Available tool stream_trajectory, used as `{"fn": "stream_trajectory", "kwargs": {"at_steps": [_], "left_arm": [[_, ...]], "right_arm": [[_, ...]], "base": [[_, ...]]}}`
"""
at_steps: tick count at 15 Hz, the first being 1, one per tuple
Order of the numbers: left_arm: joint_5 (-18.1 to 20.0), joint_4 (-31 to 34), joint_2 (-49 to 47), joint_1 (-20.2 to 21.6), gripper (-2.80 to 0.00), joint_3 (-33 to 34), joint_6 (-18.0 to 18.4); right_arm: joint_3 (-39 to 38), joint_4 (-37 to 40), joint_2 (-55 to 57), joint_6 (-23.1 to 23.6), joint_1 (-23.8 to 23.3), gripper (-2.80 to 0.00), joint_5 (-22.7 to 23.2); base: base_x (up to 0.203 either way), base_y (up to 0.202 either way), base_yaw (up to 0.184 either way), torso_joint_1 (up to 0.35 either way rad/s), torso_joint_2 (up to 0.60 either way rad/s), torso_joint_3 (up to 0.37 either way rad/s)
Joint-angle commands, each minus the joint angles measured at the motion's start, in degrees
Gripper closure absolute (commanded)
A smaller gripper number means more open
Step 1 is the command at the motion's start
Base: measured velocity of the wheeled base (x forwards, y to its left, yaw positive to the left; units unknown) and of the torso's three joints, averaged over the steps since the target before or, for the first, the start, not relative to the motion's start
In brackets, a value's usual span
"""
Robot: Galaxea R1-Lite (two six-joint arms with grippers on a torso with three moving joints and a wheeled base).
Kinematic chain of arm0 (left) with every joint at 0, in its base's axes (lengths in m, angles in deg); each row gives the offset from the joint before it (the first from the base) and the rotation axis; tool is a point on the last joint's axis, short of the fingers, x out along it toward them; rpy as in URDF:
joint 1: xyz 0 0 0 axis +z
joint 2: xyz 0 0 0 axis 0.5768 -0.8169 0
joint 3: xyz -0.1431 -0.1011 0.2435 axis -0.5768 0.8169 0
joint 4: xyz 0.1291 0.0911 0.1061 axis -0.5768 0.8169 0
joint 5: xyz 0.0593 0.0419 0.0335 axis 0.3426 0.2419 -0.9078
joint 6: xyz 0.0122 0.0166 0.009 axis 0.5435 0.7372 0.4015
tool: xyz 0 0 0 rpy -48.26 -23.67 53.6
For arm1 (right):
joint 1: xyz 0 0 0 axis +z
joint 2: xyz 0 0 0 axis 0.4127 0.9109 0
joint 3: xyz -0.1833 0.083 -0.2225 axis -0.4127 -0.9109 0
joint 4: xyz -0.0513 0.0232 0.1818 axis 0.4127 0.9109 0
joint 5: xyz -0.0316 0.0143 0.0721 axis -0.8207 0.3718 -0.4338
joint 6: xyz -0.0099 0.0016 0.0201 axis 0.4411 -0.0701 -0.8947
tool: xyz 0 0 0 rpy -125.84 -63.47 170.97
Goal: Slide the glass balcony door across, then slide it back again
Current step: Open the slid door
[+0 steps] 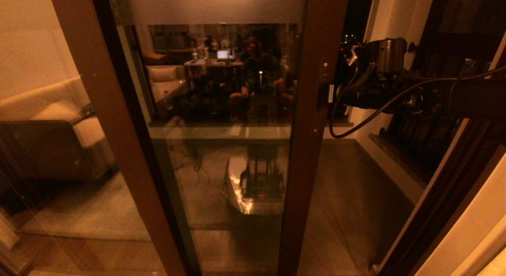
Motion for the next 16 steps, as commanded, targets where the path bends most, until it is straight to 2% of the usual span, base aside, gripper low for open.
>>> {"fn": "stream_trajectory", "kwargs": {"at_steps": [1, 6, 16], "left_arm": [[0.0, 0.0, -0.1, 0.0, 0.00, 1.9, 0.0], [0.0, 0.0, -0.1, 0.0, 0.00, 1.9, 0.0], [0.0, 0.0, -0.1, 0.0, 0.00, 1.9, 0.0]], "right_arm": [[0.2, 0.0, 0.8, 0.0, 0.9, 0.00, -0.1], [2.9, 0.0, 2.4, 0.1, 2.2, 0.00, -0.2], [3.2, 0.0, 3.2, 0.1, 3.9, 0.00, -0.1]], "base": [[0.000, 0.000, 0.000, 0.000, 0.00, 0.000], [0.000, 0.000, 0.000, 0.000, 0.00, 0.000], [0.000, 0.000, 0.000, 0.000, 0.00, 0.000]]}}
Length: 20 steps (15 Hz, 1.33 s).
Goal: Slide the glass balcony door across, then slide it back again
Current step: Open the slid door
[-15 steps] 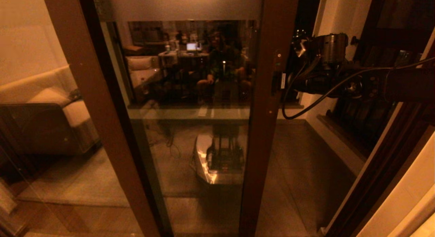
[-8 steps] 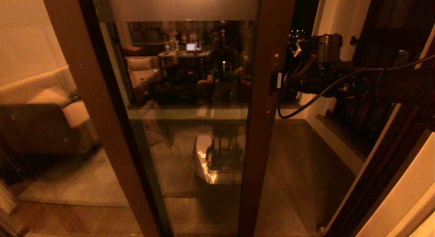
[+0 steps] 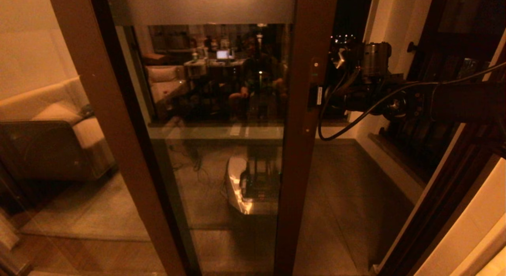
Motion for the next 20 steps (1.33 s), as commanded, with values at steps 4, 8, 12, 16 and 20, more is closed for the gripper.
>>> {"fn": "stream_trajectory", "kwargs": {"at_steps": [4, 8, 12, 16, 20], "left_arm": [[0.0, -0.1, -0.1, 0.0, 0.00, 1.9, 0.0], [0.0, -0.1, -0.1, 0.1, 0.00, 1.9, 0.0], [0.0, -0.1, -0.1, 0.0, 0.00, 1.9, 0.0], [0.0, -0.1, -0.1, 0.0, 0.00, 1.9, 0.0], [0.0, -0.1, -0.1, 0.0, 0.00, 1.9, 0.0]], "right_arm": [[0.5, 0.0, 0.9, 0.0, 0.8, 0.00, 0.0], [4.5, 0.1, 3.8, 0.1, 1.7, 0.00, -0.8], [6.1, 0.0, 5.6, 0.5, 3.6, 0.00, -4.2], [6.1, 0.0, 5.9, 0.5, 5.1, 0.00, -4.2], [6.1, 0.0, 5.8, 0.5, 7.7, 0.00, -4.3]], "base": [[0.000, 0.000, 0.000, 0.000, 0.00, 0.000], [0.000, 0.000, 0.000, 0.000, 0.00, 0.000], [0.000, 0.000, 0.000, 0.000, 0.00, 0.000], [0.000, 0.000, 0.000, 0.000, 0.00, 0.000], [0.000, 0.000, 0.000, 0.000, 0.00, 0.000]]}}
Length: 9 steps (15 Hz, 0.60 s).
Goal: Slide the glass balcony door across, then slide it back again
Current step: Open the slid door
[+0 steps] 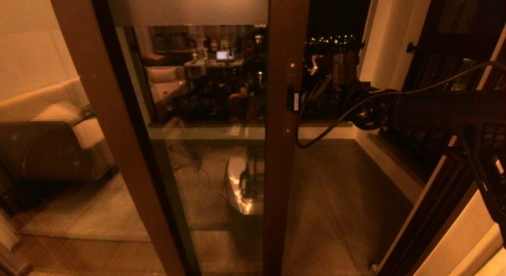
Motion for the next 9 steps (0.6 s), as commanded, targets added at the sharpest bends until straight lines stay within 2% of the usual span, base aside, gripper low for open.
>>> {"fn": "stream_trajectory", "kwargs": {"at_steps": [1, 4, 9], "left_arm": [[0.0, 0.0, -0.1, 0.0, 0.00, 1.9, 0.0], [0.0, 0.0, -0.1, 0.0, 0.00, 1.9, 0.0], [0.0, 0.0, -0.1, 0.0, 0.00, 1.9, 0.0]], "right_arm": [[0.0, 0.0, 0.2, 0.0, 1.4, 0.00, 0.4], [0.1, 0.0, 0.4, 1.6, 2.3, 0.00, 0.4], [0.2, -1.2, 2.7, 1.7, 4.5, 0.00, 0.2]], "base": [[0.000, 0.000, 0.000, 0.000, 0.00, 0.000], [0.000, 0.000, 0.000, 0.000, 0.00, 0.000], [0.000, 0.000, 0.000, 0.000, 0.00, 0.000]]}}
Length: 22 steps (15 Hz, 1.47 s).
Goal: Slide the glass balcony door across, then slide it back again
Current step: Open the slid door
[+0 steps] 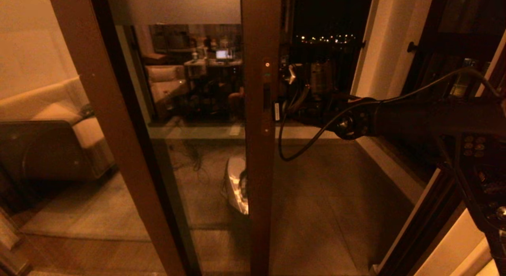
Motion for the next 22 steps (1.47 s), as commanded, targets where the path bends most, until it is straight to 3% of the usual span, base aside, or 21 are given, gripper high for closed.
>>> {"fn": "stream_trajectory", "kwargs": {"at_steps": [1, 4, 7, 9, 13, 16, 19, 22], "left_arm": [[0.0, -0.1, -0.1, 0.0, 0.00, 1.9, 0.0], [0.0, -0.1, -0.1, 0.0, 0.00, 1.9, 0.0], [0.0, -0.1, -0.1, 0.0, 0.00, 1.9, 0.0], [0.0, -0.1, -0.1, 0.0, 0.00, 1.9, 0.0], [0.0, -0.1, -0.1, 0.0, 0.00, 1.9, 0.0], [0.0, -0.1, -0.1, 0.0, 0.00, 1.9, 0.0], [0.0, -0.1, -0.1, 0.0, 0.00, 1.9, 0.0], [0.0, -0.1, -0.1, 0.1, 0.00, 1.9, 0.0]], "right_arm": [[0.0, -0.9, 1.3, 0.0, 0.8, 0.00, -0.3], [-0.1, -1.0, 1.1, -0.1, 1.1, 0.00, -0.4], [-0.7, -1.0, -1.1, -0.4, -0.2, 0.00, -5.5], [-5.0, -0.9, -5.6, -0.7, -1.5, 0.00, -5.9], [-26.3, -0.8, -24.6, -0.8, -4.5, 0.00, -5.2], [-44.1, -0.7, -42.3, 0.5, -5.6, 0.00, -10.9], [-55.2, 0.7, -61.8, 6.1, -6.1, 0.00, -15.6], [-59.9, 8.6, -81.0, 13.0, -6.6, 0.00, -20.1]], "base": [[0.000, 0.000, 0.000, 0.000, 0.00, 0.000], [0.000, 0.000, 0.000, 0.000, 0.00, 0.000], [0.000, 0.000, 0.000, 0.000, 0.00, 0.000], [0.000, 0.000, 0.000, 0.000, 0.00, 0.000], [0.000, 0.000, 0.000, 0.000, 0.00, 0.000], [0.000, 0.000, 0.000, 0.000, 0.00, 0.000], [0.000, 0.000, 0.000, 0.000, 0.00, 0.000], [0.000, 0.000, 0.000, 0.000, 0.00, 0.000]]}}
